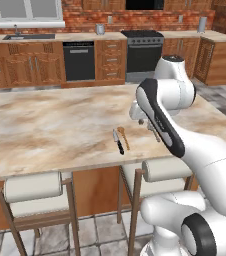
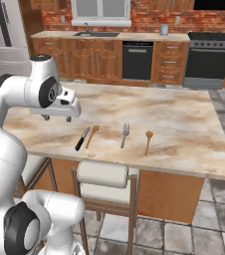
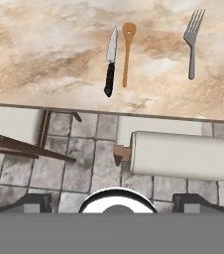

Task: Pick up the metallic utensils from the counter and place them in the open drawer. Make sure not to pick up any wooden utensils.

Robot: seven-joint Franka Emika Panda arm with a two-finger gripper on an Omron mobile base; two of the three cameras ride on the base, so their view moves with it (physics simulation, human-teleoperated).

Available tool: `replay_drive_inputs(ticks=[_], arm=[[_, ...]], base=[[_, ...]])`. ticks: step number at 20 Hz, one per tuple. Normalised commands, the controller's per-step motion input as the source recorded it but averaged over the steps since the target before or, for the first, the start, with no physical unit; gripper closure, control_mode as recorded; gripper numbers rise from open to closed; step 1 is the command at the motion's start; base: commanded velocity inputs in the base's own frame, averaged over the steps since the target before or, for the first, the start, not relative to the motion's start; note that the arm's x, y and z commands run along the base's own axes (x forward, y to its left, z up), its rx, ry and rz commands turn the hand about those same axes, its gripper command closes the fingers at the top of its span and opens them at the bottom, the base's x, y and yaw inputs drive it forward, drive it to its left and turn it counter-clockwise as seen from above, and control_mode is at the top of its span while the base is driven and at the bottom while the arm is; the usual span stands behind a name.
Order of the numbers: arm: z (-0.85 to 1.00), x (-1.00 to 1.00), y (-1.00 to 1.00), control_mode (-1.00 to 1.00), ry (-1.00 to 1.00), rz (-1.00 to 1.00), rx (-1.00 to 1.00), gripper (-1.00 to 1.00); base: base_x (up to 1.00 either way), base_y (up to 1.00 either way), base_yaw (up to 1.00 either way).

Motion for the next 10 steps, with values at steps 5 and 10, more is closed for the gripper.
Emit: replay_drive_inputs(ticks=[5,10], arm=[[-0.21,0.02,0.08,-1.0,0.02,0.0,0.0,-1.0],[-0.86,0.26,0.06,-1.0,0.05,0.0,0.0,-1.0]], base=[[0.0,0.0,0.0],[0.0,0.0,0.0]])
